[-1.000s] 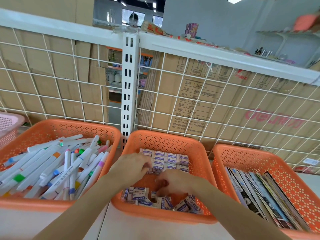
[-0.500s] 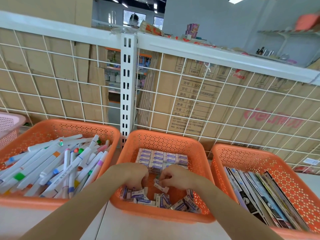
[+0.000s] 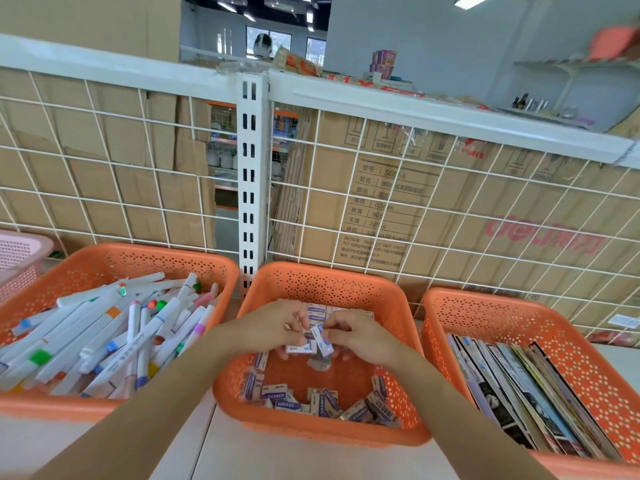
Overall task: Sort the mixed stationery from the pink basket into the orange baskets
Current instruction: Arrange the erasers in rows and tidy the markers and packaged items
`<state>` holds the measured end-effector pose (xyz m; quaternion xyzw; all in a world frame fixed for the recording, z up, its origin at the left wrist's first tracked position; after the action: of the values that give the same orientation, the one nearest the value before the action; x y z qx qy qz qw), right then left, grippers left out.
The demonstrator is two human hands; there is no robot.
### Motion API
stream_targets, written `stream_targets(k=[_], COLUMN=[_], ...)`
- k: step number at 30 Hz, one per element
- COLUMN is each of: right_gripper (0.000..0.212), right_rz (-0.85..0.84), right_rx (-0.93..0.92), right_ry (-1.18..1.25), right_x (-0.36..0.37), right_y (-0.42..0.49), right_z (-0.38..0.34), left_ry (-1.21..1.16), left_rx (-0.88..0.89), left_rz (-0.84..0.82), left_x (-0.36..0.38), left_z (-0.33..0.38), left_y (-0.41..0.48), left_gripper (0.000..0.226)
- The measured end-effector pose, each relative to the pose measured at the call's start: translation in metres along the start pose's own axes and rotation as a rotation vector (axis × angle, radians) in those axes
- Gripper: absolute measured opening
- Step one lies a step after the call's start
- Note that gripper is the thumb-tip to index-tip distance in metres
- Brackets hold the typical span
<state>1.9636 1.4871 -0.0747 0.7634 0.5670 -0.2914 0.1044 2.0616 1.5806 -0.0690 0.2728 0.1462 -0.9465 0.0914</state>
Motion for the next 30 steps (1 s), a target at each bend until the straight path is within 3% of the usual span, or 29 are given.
stream_targets(k=[5,14,18,22,27,30], right_gripper=[0.006,0.008,0.020,0.019,0.013,0.021], right_rz=[-0.014,0.007,-0.003,-0.011,0.008,0.079], right_rx=[-0.055,-0.075,-0.022,0.035,0.064,0.093], right_ry=[0.068,0.251,0.287,0.364,0.453,0.447], right_x=[0.005,0.001,0.002,0.006,0.004,-0.002], right_y=[-0.001,-0.007,-0.007,-0.006,-0.008,-0.008], right_z=[-0.007,-0.018,-0.017,-0.019,-0.018,-0.014], left_ry=[-0.094,-0.184,-0.232,-0.221,-0.278,-0.325], left_rx=[0.027,0.137,0.126,0.122,0.153,0.148], left_rz=[0.001,0.336,0.433,0.527,0.534,0.516], left_x=[-0.002,-0.015,-0.016,-0.017,-0.013,-0.012], left_z=[-0.001,0.004,0.003,0.008,0.012,0.015], left_y=[-0.001,-0.001,-0.003,-0.003,0.000,-0.002], left_gripper=[0.030,0.040,0.034,0.033,0.022,0.015])
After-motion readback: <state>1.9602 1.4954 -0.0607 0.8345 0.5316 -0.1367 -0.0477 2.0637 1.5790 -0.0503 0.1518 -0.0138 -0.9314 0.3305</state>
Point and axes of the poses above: each hand's wrist, its own y-axis towards the middle knuckle, its own x-axis out of the palm, z = x × y, the point moved 6 cm from there along y, towards the middle knuckle, and after that the axes turned 1 degree about -x, right-handed, at the moved point
